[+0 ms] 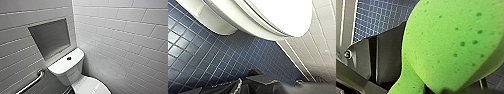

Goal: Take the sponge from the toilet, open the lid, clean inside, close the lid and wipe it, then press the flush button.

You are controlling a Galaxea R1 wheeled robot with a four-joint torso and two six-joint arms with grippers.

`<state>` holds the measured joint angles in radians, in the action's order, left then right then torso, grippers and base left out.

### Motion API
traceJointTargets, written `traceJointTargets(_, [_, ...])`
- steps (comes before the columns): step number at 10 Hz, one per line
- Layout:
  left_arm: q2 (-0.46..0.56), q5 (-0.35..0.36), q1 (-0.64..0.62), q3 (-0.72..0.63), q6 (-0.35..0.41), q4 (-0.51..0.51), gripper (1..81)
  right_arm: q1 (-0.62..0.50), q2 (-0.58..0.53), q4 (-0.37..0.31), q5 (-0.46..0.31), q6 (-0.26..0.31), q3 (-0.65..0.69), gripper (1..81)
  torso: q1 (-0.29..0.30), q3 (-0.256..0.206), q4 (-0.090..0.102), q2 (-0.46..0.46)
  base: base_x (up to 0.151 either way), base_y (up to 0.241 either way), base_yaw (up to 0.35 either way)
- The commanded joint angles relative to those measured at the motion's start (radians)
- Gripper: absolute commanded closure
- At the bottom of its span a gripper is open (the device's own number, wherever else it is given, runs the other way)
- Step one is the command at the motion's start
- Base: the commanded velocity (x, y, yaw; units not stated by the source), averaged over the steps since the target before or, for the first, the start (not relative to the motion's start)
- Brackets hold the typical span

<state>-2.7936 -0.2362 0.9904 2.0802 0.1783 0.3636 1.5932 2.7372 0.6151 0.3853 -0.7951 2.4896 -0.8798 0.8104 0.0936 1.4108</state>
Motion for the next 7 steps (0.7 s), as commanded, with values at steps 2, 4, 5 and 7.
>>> traceJointTargets(2, [-0.066, -0.071, -0.101, 0.052, 0.000, 0.023, 1.0, -0.011, 0.003, 0.026, -0.033, 0.001, 0.014, 81.1, 0.000, 0.000, 0.000, 0.000, 0.000, 0.000, 0.000])
traceJointTargets(4, [-0.095, -0.061, -0.106, 0.058, 0.000, 0.024, 1.0, -0.012, 0.011, 0.026, -0.033, 0.001, 0.014, 81.1, 0.000, 0.000, 0.000, 0.000, 0.000, 0.000, 0.000])
traceJointTargets(5, [-0.115, -0.061, -0.111, 0.058, -0.002, 0.040, 1.0, -0.012, 0.014, 0.026, -0.033, 0.001, 0.014, 81.1, 0.000, 0.000, 0.000, 0.000, 0.000, 0.000, 0.000])
traceJointTargets(7, [-0.136, -0.060, -0.111, 0.058, -0.002, 0.052, 1.0, -0.012, 0.021, 0.026, -0.034, 0.002, 0.014, 81.1, 0.000, 0.000, 0.000, 0.000, 0.000, 0.000, 0.000])
